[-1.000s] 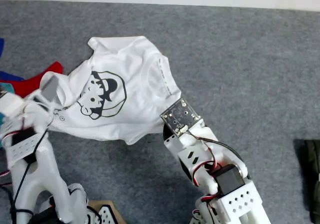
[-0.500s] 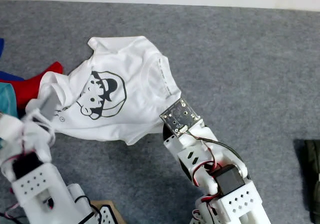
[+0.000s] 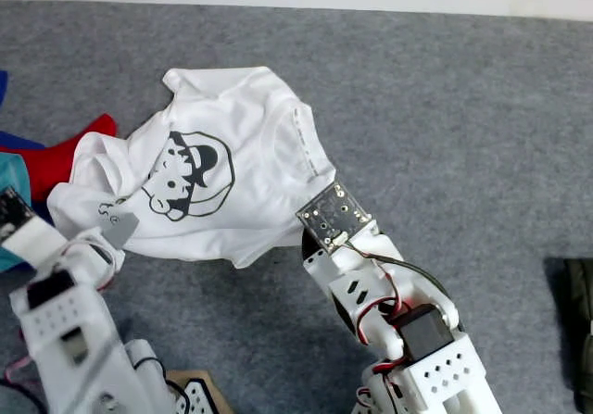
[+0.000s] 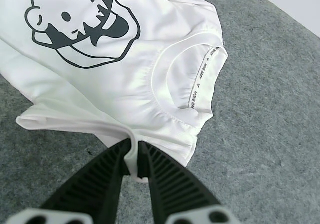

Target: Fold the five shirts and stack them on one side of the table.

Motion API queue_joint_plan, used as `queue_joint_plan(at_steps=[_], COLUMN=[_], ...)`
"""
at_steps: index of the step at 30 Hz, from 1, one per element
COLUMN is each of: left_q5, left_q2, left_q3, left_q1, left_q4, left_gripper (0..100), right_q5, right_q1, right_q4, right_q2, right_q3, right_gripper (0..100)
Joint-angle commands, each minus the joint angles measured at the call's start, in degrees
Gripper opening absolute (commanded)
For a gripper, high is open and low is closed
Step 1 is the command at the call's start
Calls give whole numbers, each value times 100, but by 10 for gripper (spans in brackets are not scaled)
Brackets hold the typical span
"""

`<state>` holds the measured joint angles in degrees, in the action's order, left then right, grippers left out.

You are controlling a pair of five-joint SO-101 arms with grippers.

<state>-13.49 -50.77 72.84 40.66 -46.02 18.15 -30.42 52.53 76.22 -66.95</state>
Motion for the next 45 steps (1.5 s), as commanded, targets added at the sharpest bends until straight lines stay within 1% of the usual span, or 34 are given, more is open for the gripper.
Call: queue_joint_plan(at_steps=[1, 6, 11, 15, 21, 23, 26, 30, 32, 35, 39, 42, 45], left_q5=[35, 35, 35, 35, 35, 44, 70, 70, 97, 325, 334, 334, 334], left_q2=[1569, 2985, 3925, 3890, 3037, 2800, 2624, 2615, 2624, 2624, 2633, 2633, 2774], left_q3=[-1191, -2185, -2615, -3029, -3354, -3354, -3327, -3327, -3319, -3116, -2826, -2721, -2571], left_q1=[-119, -119, -66, 145, 145, 154, 198, 444, 549, 611, 585, 567, 391], left_q4=[-53, 79, 308, 9, -967, -1169, -1371, -1521, -1600, -1547, -1090, -862, -545], left_gripper=[436, 436, 435, 435, 434, 394, 264, 91, 54, 90, 163, 175, 175], right_q5=[-62, -44, -44, -44, -44, -53, -53, -53, -53, -53, -62, -62, -62], right_q1=[-57, -57, -57, -57, -57, -57, -57, -57, -57, -57, -57, -57, -57], right_q4=[-119, -119, -119, -119, -127, -127, -127, -127, -127, -127, -127, -119, -119], right_q2=[92, 92, 92, 92, 92, 92, 92, 92, 92, 92, 92, 92, 92], right_q3=[48, 48, 40, 40, 40, 40, 40, 40, 31, 31, 31, 31, 31], right_gripper=[8, 8, 8, 8, 8, 8, 8, 8, 8, 8, 8, 8, 8])
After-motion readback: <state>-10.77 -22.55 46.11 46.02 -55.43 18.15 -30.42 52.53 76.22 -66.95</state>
